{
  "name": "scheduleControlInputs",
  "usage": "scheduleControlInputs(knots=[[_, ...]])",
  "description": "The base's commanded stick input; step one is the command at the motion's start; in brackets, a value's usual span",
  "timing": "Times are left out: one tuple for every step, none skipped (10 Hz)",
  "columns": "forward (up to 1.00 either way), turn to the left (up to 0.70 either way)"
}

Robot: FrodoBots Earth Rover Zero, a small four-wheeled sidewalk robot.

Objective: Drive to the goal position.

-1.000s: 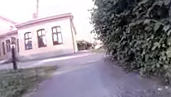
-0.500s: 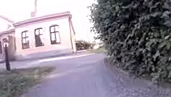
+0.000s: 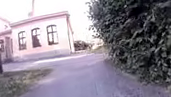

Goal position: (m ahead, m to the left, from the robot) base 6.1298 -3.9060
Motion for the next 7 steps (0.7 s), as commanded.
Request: scheduleControlInputs(knots=[[0.70,-0.11],[0.70,-0.07],[0.70,-0.01],[0.70,-0.08],[0.70,-0.10],[0.70,-0.04],[0.70,0.00]])
